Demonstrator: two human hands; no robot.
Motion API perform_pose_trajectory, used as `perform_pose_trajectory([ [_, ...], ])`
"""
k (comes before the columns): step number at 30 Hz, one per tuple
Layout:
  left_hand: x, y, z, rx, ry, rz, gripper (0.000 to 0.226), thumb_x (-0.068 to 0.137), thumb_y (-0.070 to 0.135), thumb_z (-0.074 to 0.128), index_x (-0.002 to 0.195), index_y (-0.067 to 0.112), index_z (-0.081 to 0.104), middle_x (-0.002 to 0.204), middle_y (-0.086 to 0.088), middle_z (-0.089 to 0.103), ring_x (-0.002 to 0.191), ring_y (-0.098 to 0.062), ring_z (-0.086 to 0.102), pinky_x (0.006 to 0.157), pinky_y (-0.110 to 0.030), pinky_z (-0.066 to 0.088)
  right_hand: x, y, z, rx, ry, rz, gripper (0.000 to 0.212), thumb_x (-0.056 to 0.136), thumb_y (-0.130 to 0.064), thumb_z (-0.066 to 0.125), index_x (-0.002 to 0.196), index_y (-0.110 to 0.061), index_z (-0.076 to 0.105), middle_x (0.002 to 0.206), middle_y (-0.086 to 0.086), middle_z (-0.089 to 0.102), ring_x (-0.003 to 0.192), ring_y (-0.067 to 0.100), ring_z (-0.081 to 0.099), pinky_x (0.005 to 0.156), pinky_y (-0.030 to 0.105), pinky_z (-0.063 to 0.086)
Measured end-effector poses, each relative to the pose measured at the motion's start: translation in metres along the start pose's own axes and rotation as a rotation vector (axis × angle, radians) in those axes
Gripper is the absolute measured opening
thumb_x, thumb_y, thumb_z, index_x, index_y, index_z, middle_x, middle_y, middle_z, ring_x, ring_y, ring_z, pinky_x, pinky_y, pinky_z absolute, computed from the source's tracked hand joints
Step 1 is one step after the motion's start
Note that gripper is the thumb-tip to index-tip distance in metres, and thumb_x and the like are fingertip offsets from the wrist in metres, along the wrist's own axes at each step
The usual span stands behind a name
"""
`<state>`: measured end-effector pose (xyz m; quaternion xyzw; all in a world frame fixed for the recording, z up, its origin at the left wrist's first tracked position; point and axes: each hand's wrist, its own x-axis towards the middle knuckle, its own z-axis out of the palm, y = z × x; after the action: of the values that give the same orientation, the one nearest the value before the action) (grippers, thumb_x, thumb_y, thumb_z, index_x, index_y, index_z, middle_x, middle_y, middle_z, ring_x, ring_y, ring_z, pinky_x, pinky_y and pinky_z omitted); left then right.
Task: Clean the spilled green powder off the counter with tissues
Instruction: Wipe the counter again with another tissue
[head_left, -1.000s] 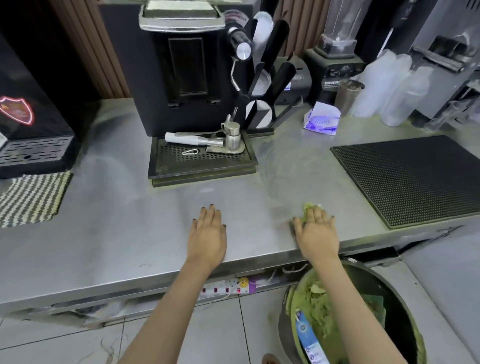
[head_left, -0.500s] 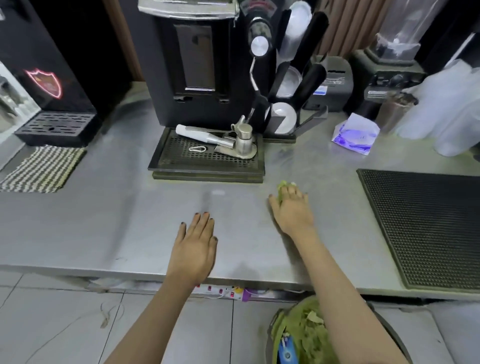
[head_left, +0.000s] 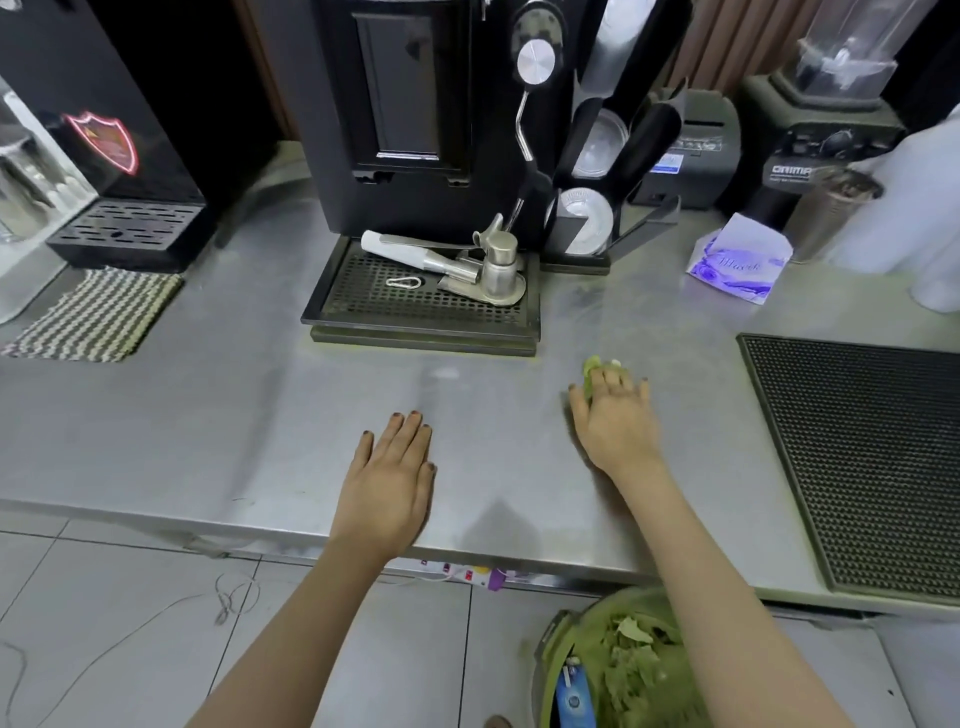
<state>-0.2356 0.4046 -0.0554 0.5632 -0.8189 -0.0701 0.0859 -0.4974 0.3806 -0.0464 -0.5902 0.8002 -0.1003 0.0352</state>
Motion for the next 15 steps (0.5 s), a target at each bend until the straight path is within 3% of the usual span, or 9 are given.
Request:
perform_pose_trajectory([
  [2, 0.0, 0.0, 0.0, -0.001, -0.004, 0.001, 0.071, 0.086, 0.041, -0.001, 0.141, 0.013, 0.034, 0.151, -0.001, 0.026, 0.142, -0.018, 0.016, 0.114, -0.037, 0.007, 0.0, -0.018, 0.005, 0.033, -0.032, -0.011, 0.085, 0.078, -0.05, 0.0, 0.136, 0.001, 0.038, 0.141, 0.021, 0.042, 0.137, 0.029, 0.028, 0.113, 0.045, 0.017],
  [5, 0.0, 0.0, 0.0, -0.008, -0.009, -0.002, 0.072, 0.085, 0.041, -0.002, 0.141, 0.013, 0.033, 0.152, 0.0, 0.024, 0.142, -0.017, 0.014, 0.114, -0.037, 0.007, -0.059, -0.053, 0.005, 0.108, -0.159, -0.301, 0.072, 0.086, -0.047, 0.008, 0.141, -0.008, 0.032, 0.147, 0.011, 0.035, 0.141, 0.022, 0.022, 0.116, 0.039, 0.009],
  [8, 0.0, -0.001, 0.0, -0.001, -0.016, 0.001, 0.072, 0.085, 0.041, -0.003, 0.141, 0.013, 0.033, 0.152, -0.001, 0.024, 0.142, -0.018, 0.014, 0.114, -0.037, 0.007, -0.119, -0.047, -0.006, 0.055, -0.15, -0.504, 0.054, 0.092, -0.043, 0.025, 0.136, -0.019, 0.042, 0.139, 0.001, 0.048, 0.132, 0.015, 0.041, 0.111, 0.04, 0.019],
  [11, 0.0, -0.001, 0.0, 0.013, -0.021, 0.005, 0.073, 0.084, 0.041, -0.005, 0.142, 0.013, 0.031, 0.152, 0.0, 0.023, 0.142, -0.017, 0.013, 0.114, -0.036, 0.006, -0.104, -0.002, -0.014, 0.008, -0.095, -0.293, 0.052, 0.091, -0.044, 0.024, 0.133, -0.023, 0.046, 0.134, -0.002, 0.054, 0.124, 0.016, 0.049, 0.111, 0.039, 0.027],
  [13, 0.0, 0.0, -0.001, 0.009, -0.025, 0.001, 0.075, 0.083, 0.042, -0.006, 0.142, 0.014, 0.03, 0.152, 0.0, 0.022, 0.142, -0.016, 0.012, 0.115, -0.036, 0.005, -0.082, 0.022, -0.018, -0.041, -0.047, -0.068, 0.066, 0.088, -0.049, 0.01, 0.135, -0.016, 0.042, 0.139, 0.004, 0.048, 0.131, 0.02, 0.039, 0.112, 0.041, 0.022],
  [15, -0.001, 0.0, -0.002, 0.01, -0.029, 0.001, 0.077, 0.081, 0.042, -0.008, 0.143, 0.015, 0.028, 0.153, 0.001, 0.02, 0.143, -0.016, 0.01, 0.115, -0.036, 0.004, -0.078, 0.013, -0.013, -0.038, -0.01, 0.044, 0.077, 0.084, -0.05, 0.001, 0.138, -0.008, 0.037, 0.143, 0.01, 0.042, 0.137, 0.022, 0.03, 0.113, 0.044, 0.018],
])
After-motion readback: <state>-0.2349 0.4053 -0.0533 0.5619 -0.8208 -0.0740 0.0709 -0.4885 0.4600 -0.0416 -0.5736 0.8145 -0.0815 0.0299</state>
